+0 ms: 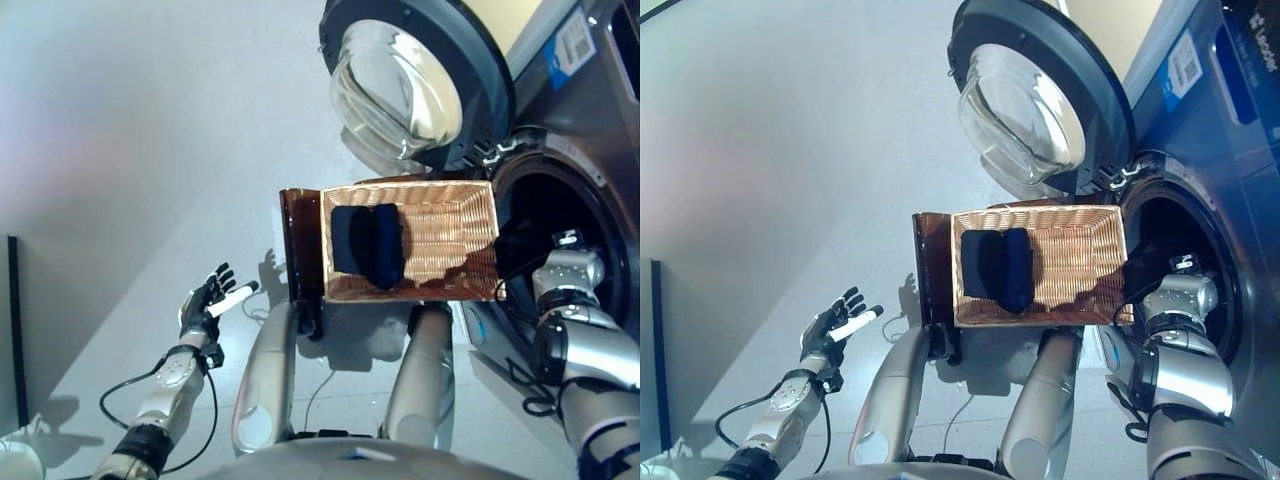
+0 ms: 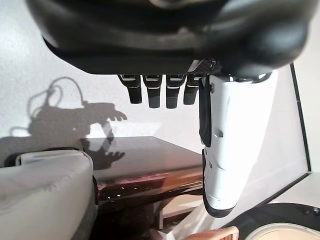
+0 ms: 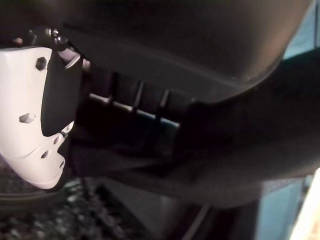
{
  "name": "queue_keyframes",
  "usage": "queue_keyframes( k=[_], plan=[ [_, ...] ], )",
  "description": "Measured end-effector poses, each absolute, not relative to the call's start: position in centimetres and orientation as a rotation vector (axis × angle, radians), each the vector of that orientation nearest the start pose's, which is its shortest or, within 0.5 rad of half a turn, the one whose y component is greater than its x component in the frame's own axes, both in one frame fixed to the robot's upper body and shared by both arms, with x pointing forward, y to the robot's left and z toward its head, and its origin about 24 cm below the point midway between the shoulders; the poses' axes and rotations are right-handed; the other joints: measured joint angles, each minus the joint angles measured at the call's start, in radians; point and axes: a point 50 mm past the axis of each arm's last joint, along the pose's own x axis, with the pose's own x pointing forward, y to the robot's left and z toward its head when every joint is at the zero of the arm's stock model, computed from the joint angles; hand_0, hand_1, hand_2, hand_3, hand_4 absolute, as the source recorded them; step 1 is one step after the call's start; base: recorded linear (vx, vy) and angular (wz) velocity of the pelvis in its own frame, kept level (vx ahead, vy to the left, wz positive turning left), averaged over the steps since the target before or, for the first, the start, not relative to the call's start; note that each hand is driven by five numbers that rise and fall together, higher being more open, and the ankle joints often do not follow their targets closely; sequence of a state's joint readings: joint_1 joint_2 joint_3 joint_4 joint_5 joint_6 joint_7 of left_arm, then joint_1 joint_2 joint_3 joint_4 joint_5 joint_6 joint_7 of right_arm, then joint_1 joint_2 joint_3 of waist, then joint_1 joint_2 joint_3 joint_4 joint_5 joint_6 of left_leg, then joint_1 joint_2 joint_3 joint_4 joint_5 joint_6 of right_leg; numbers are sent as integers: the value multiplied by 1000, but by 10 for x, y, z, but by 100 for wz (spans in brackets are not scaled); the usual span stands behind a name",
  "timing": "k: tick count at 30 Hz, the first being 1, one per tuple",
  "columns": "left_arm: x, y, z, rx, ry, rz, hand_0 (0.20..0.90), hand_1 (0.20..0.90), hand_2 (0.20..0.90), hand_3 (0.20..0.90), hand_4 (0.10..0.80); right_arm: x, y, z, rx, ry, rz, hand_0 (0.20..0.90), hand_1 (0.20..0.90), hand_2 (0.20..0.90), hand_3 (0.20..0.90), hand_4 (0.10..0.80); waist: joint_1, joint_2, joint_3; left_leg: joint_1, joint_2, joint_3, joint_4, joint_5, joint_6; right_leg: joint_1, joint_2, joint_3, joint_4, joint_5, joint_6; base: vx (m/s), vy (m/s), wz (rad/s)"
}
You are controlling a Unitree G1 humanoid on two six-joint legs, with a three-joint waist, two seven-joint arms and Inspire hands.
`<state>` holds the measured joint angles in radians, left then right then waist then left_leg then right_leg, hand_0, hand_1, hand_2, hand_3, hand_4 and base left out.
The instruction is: Pick up the clothes and place them into the washing machine
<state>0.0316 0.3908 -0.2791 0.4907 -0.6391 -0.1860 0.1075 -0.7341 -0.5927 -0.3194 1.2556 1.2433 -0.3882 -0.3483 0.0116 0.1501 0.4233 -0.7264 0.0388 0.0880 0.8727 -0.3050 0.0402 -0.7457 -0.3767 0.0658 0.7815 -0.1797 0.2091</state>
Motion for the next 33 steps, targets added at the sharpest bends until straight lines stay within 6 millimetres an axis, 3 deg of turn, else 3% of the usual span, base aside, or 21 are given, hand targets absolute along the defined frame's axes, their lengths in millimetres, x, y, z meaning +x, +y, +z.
queue_keyframes(
  k=[2,4,13,17,23,27,33],
  plan=[
    [211,218,-56,-151,412,134,900,900,900,900,800,294,-380,59,929,-94,-1184,200,200,200,200,300,3,0,0,-3,0,-2,13,-3,-1,-1,-3,0,19,-12,1,-26,-5,11],
    [210,219,-54,-148,402,132,900,900,900,900,800,294,-379,55,790,-18,-1174,200,200,200,200,300,3,0,0,-18,1,-6,28,-12,-4,-15,-5,0,37,-17,4,-34,0,9],
    [212,224,-47,-111,371,100,900,900,900,900,800,285,-390,53,-185,380,-1023,200,200,200,200,300,16,1,-1,-82,2,-12,86,-15,-1,-74,-7,9,86,-17,5,-12,0,1],
    [215,226,-42,-97,351,93,900,900,900,900,800,284,-394,57,-511,460,-951,200,200,200,200,300,15,0,-1,-99,4,-10,99,-18,1,-95,-5,17,96,-17,5,1,14,-4],
    [217,224,-39,-96,335,83,900,900,900,900,800,287,-398,66,-550,456,-970,200,200,200,200,300,4,0,0,-104,8,-4,104,-19,1,-106,4,30,99,-17,5,3,13,-3],
    [218,223,-35,-97,318,74,900,900,900,900,800,289,-407,85,-501,409,-1024,200,200,200,200,300,5,0,0,-126,17,2,105,-20,0,-133,11,34,96,-17,5,0,10,-8],
    [219,223,-33,-96,309,75,900,900,900,900,800,291,-408,89,-443,392,-1049,200,200,200,200,300,5,-1,0,-138,19,10,109,-16,2,-151,10,38,101,-14,4,4,8,0]
  ],
)
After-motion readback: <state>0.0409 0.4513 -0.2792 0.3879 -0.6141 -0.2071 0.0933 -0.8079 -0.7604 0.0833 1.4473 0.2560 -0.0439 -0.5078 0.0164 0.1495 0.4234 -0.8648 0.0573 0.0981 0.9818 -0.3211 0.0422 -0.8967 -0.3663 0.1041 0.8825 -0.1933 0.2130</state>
